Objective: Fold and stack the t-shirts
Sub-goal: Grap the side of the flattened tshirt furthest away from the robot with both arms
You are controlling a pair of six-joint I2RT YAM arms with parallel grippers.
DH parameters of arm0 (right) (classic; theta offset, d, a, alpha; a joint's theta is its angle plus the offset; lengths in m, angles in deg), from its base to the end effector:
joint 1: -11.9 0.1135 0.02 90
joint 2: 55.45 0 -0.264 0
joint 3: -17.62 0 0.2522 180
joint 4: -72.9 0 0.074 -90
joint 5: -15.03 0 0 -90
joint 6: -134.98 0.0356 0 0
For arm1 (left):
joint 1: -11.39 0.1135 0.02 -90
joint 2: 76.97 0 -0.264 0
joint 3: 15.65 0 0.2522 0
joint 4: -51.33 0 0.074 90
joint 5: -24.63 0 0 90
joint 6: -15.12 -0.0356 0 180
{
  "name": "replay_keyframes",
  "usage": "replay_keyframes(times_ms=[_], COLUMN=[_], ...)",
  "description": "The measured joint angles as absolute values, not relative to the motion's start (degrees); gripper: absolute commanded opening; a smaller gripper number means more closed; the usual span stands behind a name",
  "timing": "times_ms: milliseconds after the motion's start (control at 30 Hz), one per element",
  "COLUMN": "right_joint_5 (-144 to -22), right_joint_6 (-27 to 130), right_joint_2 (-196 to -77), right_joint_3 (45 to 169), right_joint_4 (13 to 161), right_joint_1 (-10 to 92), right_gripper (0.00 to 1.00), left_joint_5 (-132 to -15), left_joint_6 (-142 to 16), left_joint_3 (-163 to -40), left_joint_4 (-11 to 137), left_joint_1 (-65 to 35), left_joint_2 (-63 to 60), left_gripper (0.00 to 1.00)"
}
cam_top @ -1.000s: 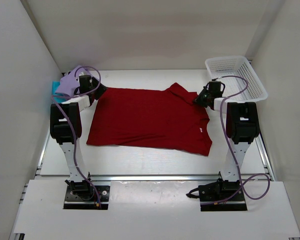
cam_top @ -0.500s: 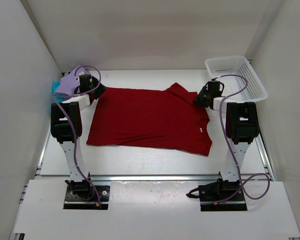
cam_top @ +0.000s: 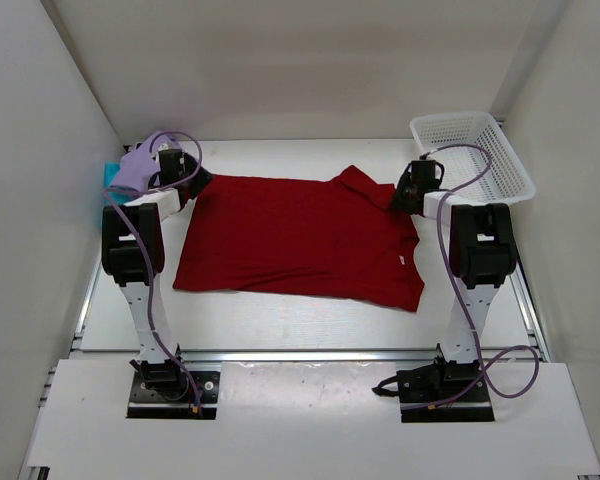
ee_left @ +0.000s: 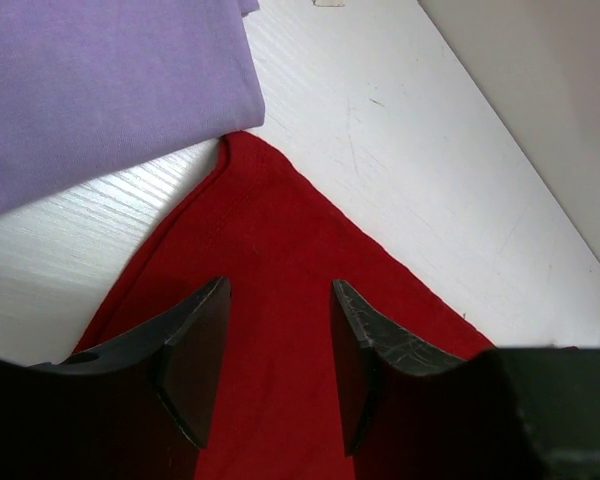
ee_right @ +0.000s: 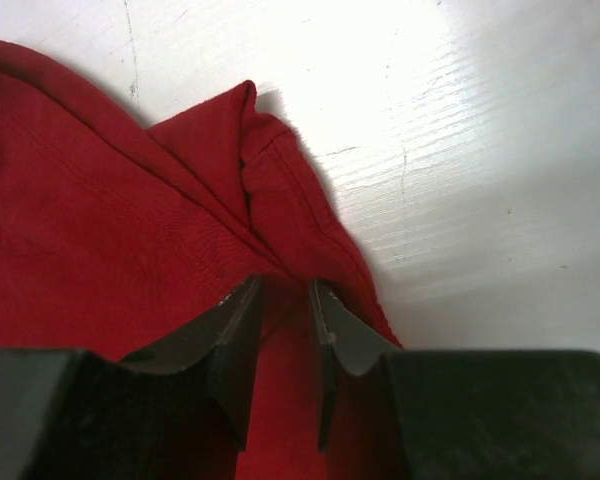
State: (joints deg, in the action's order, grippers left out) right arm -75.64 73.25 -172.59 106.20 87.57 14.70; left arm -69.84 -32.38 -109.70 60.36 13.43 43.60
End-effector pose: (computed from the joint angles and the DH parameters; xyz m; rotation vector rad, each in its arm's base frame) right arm 0.4412 0.0220 0.1528 0.5107 2.2864 0.2845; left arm 0.4688 0.0139 0.1645 -0.8038 2.0809 -0.4784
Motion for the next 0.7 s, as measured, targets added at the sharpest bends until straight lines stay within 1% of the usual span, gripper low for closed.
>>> replay_keyframes(times_ms=[200,367,400,467,533,667,700], right_joint_5=[-78.96,-80.8,-81.04,-81.15,-81.28,-81.63,-81.67], right_joint_6=[74.12,75.0,75.02,75.04,74.93,74.95,74.97], right_joint_2=[-172.59,-172.61,-172.61,-172.61,-172.61,-172.64,-172.64], right_joint_3=[106.23,106.23,106.23,106.23,106.38,106.93,106.93], right_joint_4=[87.97,88.07,88.07,88.07,88.16,88.51,88.51], right_joint_1=[14.07,14.0,13.96,13.98,14.03,13.96,13.92], right_gripper=[0.16,0.17,0.21,0.25,0.23,0.23,0.22], left_joint_5=[-69.65,-68.86,-68.77,-68.71,-68.64,-68.6,-68.6], left_joint_6=[-32.49,-33.39,-33.5,-33.52,-33.56,-33.54,-33.54], left_joint_3=[-110.55,-111.78,-111.89,-111.91,-111.91,-111.91,-111.91], left_joint_4=[60.84,61.61,61.65,61.74,61.87,61.87,61.87], left_joint_1=[13.48,13.48,13.48,13.48,13.45,13.41,13.41], left_joint_2=[43.71,43.71,43.71,43.71,43.71,43.73,43.73], left_gripper=[0.55,0.55,0.55,0.55,0.55,0.55,0.55])
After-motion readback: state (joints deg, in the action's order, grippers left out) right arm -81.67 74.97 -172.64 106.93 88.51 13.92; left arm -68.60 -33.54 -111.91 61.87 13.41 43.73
